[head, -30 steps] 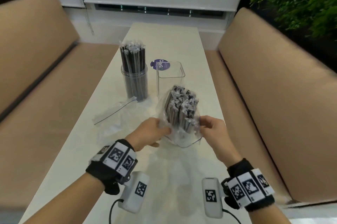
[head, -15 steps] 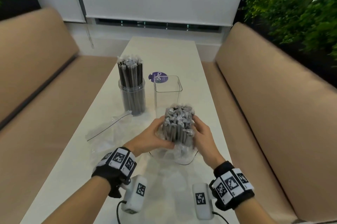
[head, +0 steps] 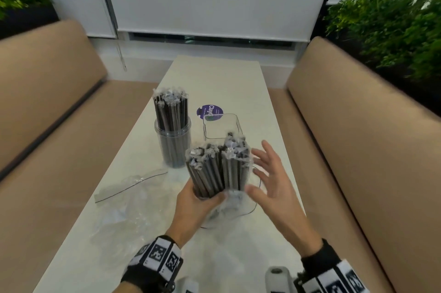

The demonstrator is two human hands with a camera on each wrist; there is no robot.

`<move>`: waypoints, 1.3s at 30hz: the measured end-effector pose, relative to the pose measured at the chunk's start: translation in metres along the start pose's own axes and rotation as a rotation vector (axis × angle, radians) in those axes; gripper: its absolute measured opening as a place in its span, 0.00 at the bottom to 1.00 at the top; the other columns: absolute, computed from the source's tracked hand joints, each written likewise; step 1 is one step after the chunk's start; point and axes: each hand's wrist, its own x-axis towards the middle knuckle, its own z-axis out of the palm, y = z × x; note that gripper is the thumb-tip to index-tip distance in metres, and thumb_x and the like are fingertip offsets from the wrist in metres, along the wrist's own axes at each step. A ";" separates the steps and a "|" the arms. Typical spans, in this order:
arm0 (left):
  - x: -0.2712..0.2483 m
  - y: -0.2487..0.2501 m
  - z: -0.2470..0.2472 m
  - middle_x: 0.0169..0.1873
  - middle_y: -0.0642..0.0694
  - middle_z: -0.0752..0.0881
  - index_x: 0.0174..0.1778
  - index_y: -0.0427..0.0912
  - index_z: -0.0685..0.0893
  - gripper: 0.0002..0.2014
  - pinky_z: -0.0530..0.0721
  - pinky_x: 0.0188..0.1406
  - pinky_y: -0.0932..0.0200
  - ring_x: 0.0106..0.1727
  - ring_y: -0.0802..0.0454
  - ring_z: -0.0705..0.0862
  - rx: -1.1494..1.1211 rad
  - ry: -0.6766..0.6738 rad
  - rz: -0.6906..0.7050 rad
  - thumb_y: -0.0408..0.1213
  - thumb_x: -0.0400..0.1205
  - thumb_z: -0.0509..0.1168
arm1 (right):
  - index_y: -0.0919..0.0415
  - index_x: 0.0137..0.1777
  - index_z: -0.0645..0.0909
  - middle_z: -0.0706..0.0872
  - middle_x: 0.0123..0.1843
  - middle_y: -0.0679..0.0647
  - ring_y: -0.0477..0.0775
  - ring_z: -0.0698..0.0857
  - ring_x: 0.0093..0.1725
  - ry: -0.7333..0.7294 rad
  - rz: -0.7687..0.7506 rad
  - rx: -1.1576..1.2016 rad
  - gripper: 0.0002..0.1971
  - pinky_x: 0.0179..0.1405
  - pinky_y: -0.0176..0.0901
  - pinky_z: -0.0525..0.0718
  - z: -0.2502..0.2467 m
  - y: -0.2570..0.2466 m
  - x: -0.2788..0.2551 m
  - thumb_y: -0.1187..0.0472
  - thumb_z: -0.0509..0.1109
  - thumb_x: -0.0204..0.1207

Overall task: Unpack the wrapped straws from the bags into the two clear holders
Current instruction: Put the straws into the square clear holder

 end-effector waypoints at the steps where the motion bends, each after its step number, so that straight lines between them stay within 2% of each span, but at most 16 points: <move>1: 0.000 0.000 -0.001 0.45 0.54 0.92 0.57 0.47 0.86 0.25 0.85 0.36 0.73 0.47 0.61 0.90 -0.004 -0.010 0.003 0.34 0.64 0.83 | 0.47 0.84 0.59 0.78 0.73 0.38 0.36 0.78 0.72 -0.026 0.052 0.010 0.43 0.70 0.32 0.77 0.006 0.001 0.005 0.62 0.78 0.72; 2: -0.002 0.000 -0.002 0.45 0.54 0.92 0.56 0.48 0.86 0.25 0.85 0.37 0.72 0.46 0.61 0.91 -0.007 -0.020 0.008 0.33 0.64 0.83 | 0.47 0.82 0.63 0.81 0.70 0.38 0.36 0.81 0.69 -0.028 0.087 -0.019 0.42 0.69 0.34 0.80 0.012 0.003 0.010 0.59 0.81 0.71; 4: -0.003 -0.001 -0.005 0.43 0.55 0.92 0.55 0.49 0.86 0.24 0.84 0.35 0.73 0.44 0.64 0.90 -0.004 -0.013 0.014 0.32 0.64 0.82 | 0.48 0.71 0.77 0.89 0.60 0.42 0.36 0.87 0.58 0.025 0.090 -0.090 0.29 0.61 0.40 0.86 0.021 0.004 0.020 0.57 0.81 0.71; 6: -0.002 -0.004 -0.010 0.42 0.56 0.91 0.54 0.50 0.85 0.23 0.83 0.33 0.76 0.42 0.67 0.90 0.010 0.008 0.011 0.32 0.65 0.82 | 0.44 0.63 0.82 0.92 0.49 0.43 0.38 0.89 0.47 0.048 0.075 -0.125 0.20 0.48 0.35 0.86 0.022 0.001 0.025 0.55 0.80 0.72; 8: 0.000 -0.005 -0.014 0.43 0.57 0.91 0.55 0.50 0.85 0.24 0.84 0.34 0.75 0.44 0.65 0.90 0.018 0.009 0.000 0.32 0.65 0.82 | 0.44 0.62 0.83 0.93 0.48 0.41 0.41 0.90 0.48 0.024 0.074 -0.143 0.18 0.47 0.34 0.85 0.019 -0.005 0.030 0.52 0.79 0.72; 11: 0.003 -0.004 -0.016 0.45 0.57 0.91 0.56 0.52 0.84 0.25 0.84 0.37 0.74 0.47 0.63 0.89 0.018 -0.022 -0.004 0.34 0.65 0.83 | 0.38 0.57 0.82 0.91 0.50 0.29 0.33 0.88 0.54 0.016 0.076 -0.104 0.13 0.51 0.25 0.82 0.012 -0.018 0.037 0.55 0.75 0.76; 12: 0.004 -0.003 -0.016 0.45 0.57 0.91 0.56 0.52 0.83 0.25 0.85 0.37 0.73 0.47 0.64 0.89 0.008 -0.028 -0.008 0.35 0.65 0.83 | 0.41 0.55 0.84 0.90 0.54 0.32 0.37 0.88 0.58 0.032 0.069 -0.098 0.10 0.52 0.28 0.84 0.010 -0.021 0.041 0.55 0.75 0.77; 13: 0.006 -0.001 -0.017 0.46 0.57 0.91 0.57 0.52 0.83 0.26 0.85 0.38 0.72 0.47 0.64 0.89 -0.006 -0.035 -0.009 0.34 0.65 0.83 | 0.50 0.55 0.86 0.89 0.59 0.45 0.48 0.86 0.61 0.058 0.058 -0.113 0.08 0.56 0.38 0.87 0.008 -0.024 0.045 0.53 0.74 0.77; 15: 0.010 0.001 -0.017 0.47 0.56 0.91 0.56 0.54 0.83 0.25 0.86 0.41 0.71 0.46 0.66 0.89 -0.024 -0.059 -0.007 0.35 0.66 0.83 | 0.70 0.56 0.82 0.82 0.60 0.72 0.68 0.80 0.63 0.105 0.023 -0.154 0.20 0.62 0.67 0.80 0.005 -0.028 0.050 0.50 0.74 0.78; 17: 0.013 0.003 -0.018 0.49 0.55 0.91 0.56 0.55 0.82 0.26 0.87 0.48 0.65 0.49 0.63 0.89 -0.032 -0.082 -0.011 0.36 0.66 0.83 | 0.75 0.55 0.77 0.80 0.56 0.80 0.76 0.79 0.60 0.165 0.017 -0.144 0.26 0.58 0.76 0.77 0.003 -0.034 0.054 0.48 0.73 0.76; 20: 0.017 0.006 -0.019 0.52 0.56 0.89 0.61 0.53 0.81 0.28 0.86 0.53 0.61 0.54 0.61 0.87 -0.037 -0.108 -0.018 0.38 0.67 0.83 | 0.71 0.50 0.83 0.88 0.51 0.73 0.72 0.85 0.56 0.266 0.001 -0.076 0.19 0.59 0.74 0.81 0.001 -0.044 0.063 0.52 0.74 0.74; 23: 0.021 0.008 -0.019 0.53 0.53 0.89 0.63 0.50 0.80 0.29 0.86 0.54 0.60 0.55 0.58 0.87 -0.038 -0.122 -0.006 0.39 0.67 0.82 | 0.60 0.42 0.90 0.94 0.45 0.59 0.60 0.91 0.52 0.315 0.009 0.031 0.07 0.61 0.63 0.86 -0.005 -0.054 0.074 0.57 0.73 0.74; 27: 0.024 0.010 -0.018 0.53 0.53 0.88 0.60 0.54 0.80 0.27 0.85 0.52 0.60 0.55 0.57 0.86 -0.039 -0.136 -0.006 0.38 0.67 0.82 | 0.70 0.37 0.87 0.91 0.39 0.65 0.55 0.89 0.43 0.296 -0.001 0.055 0.08 0.56 0.63 0.85 -0.010 -0.067 0.081 0.68 0.70 0.76; 31: 0.024 0.011 -0.019 0.53 0.55 0.87 0.59 0.56 0.79 0.26 0.83 0.48 0.65 0.55 0.58 0.85 -0.037 -0.141 -0.013 0.38 0.68 0.81 | 0.58 0.29 0.88 0.89 0.36 0.58 0.59 0.87 0.43 0.351 -0.007 0.146 0.15 0.56 0.68 0.85 -0.016 -0.092 0.086 0.69 0.71 0.75; 34: 0.024 0.009 -0.022 0.54 0.54 0.87 0.61 0.55 0.79 0.28 0.83 0.48 0.66 0.55 0.60 0.85 -0.037 -0.153 -0.016 0.39 0.68 0.82 | 0.57 0.36 0.83 0.89 0.37 0.57 0.61 0.88 0.45 0.389 -0.069 0.193 0.12 0.55 0.63 0.88 -0.032 -0.121 0.094 0.71 0.67 0.79; 39: 0.024 0.006 -0.025 0.55 0.55 0.88 0.64 0.55 0.79 0.30 0.84 0.46 0.69 0.52 0.67 0.86 -0.043 -0.165 -0.016 0.40 0.67 0.82 | 0.62 0.43 0.76 0.88 0.31 0.53 0.54 0.89 0.38 0.476 -0.208 0.427 0.06 0.53 0.54 0.90 -0.062 -0.165 0.128 0.72 0.66 0.79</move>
